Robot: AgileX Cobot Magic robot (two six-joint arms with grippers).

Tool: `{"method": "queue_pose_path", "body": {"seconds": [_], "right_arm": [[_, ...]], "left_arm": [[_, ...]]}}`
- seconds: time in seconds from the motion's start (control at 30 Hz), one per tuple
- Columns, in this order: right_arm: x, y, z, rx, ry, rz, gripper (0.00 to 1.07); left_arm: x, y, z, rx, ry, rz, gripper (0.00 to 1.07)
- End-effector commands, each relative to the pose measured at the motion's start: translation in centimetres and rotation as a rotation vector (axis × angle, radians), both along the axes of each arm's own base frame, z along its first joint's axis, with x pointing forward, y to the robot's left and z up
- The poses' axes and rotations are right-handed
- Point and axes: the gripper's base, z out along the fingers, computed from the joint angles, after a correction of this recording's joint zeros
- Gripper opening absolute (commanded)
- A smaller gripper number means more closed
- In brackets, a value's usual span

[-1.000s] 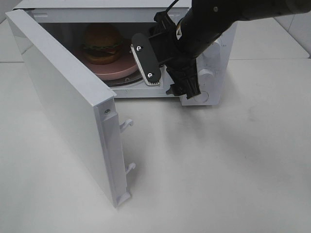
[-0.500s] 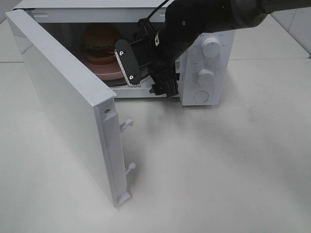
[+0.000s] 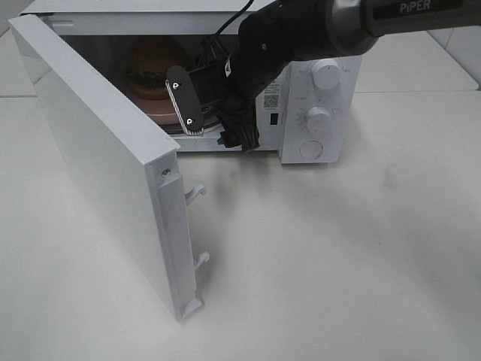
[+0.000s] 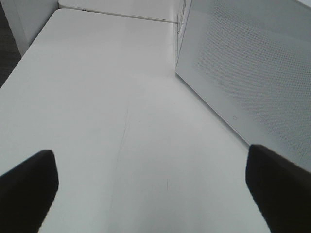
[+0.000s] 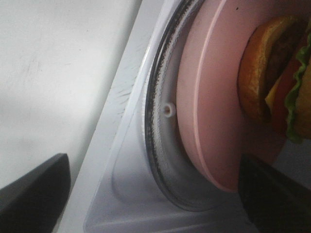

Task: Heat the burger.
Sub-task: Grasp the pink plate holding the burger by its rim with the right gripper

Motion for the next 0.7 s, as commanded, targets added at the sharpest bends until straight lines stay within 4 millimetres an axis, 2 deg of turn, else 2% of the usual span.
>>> {"method": "queue_pose_path", "body": {"seconds": [0.03, 0.27, 0.7], "right_arm": [[0.7, 0.5, 0.3, 0.025, -0.022, -0.006, 0.84], [1.9, 1.4, 0.0, 0.041, -0.041, -0.009, 0.84], [2.8, 3.6, -0.9, 0.084, -0.052, -0.013, 0.84]], "left_arm": [[-0.2, -0.1, 0.0, -0.012, -0.024, 0.001, 1.00], [-0.2, -0.1, 0.0, -0.012, -0.024, 0.001, 1.00], [-0.2, -0.1, 0.0, -0.012, -0.024, 0.001, 1.00]]}}
